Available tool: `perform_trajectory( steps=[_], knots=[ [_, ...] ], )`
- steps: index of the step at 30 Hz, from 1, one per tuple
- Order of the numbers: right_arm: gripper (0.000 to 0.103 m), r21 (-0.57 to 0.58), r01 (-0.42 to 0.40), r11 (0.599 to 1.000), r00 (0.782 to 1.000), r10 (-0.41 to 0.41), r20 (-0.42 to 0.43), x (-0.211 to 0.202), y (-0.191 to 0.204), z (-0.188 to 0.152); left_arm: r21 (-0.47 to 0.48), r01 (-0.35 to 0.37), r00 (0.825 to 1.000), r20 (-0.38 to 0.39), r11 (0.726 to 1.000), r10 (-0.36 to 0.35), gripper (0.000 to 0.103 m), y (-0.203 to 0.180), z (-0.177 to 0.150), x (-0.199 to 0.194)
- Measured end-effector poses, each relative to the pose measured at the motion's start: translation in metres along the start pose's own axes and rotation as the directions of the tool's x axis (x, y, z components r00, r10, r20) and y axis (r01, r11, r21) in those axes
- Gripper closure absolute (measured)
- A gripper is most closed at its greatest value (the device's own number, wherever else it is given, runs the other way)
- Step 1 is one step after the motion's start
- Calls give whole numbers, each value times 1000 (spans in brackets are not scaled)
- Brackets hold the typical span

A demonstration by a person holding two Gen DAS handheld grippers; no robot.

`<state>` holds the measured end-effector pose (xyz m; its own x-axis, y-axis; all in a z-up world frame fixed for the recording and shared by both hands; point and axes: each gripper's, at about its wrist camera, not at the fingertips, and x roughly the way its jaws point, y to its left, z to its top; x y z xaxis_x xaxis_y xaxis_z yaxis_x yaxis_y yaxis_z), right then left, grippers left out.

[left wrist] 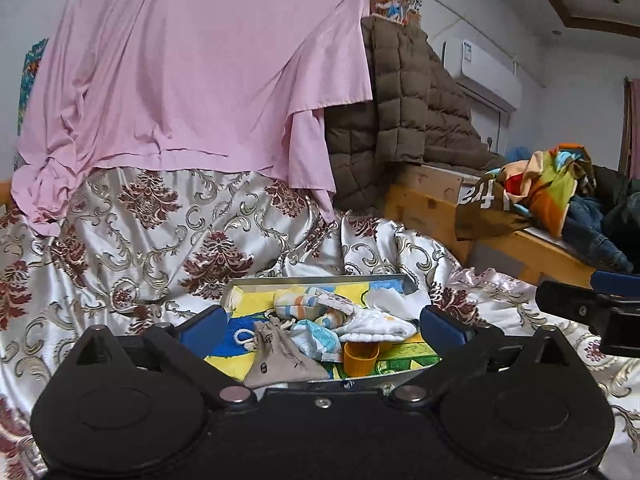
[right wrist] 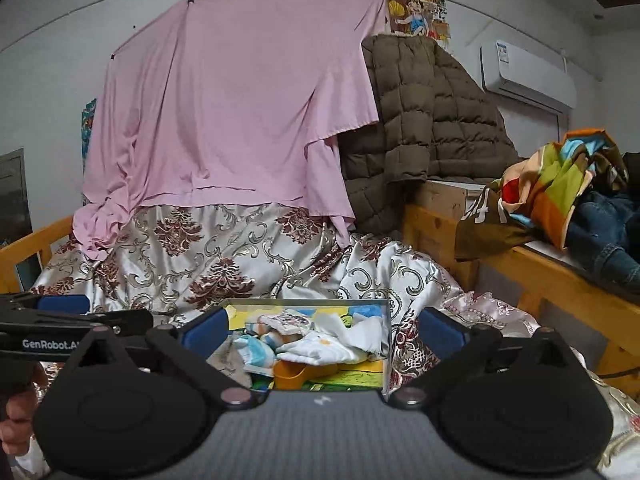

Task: Organize soft objects
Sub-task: 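Lift both tools from the tray and move back toward the pile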

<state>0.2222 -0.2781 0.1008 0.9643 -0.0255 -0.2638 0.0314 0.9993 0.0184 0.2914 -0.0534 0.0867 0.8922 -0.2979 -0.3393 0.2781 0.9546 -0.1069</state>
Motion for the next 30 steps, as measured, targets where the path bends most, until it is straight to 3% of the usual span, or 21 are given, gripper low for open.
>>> perform_trajectory(
  steps=[9, 16, 30],
  knots=[
    [0, 13, 33, 999, 999, -33, -16, -39, 16, -24, 23, -40, 999, 20, 999, 40, 1, 1, -23, -47],
    [0, 98, 30, 995, 999, -26, -34, -63, 24, -51, 23, -67, 998, -9, 997, 67, 1, 5, -43, -67],
    [0, 87, 38, 995, 996, -31, -89, -65, 46, -98, 61, -125, 987, -89, 990, 130, 1, 20, -80, -79]
  ],
)
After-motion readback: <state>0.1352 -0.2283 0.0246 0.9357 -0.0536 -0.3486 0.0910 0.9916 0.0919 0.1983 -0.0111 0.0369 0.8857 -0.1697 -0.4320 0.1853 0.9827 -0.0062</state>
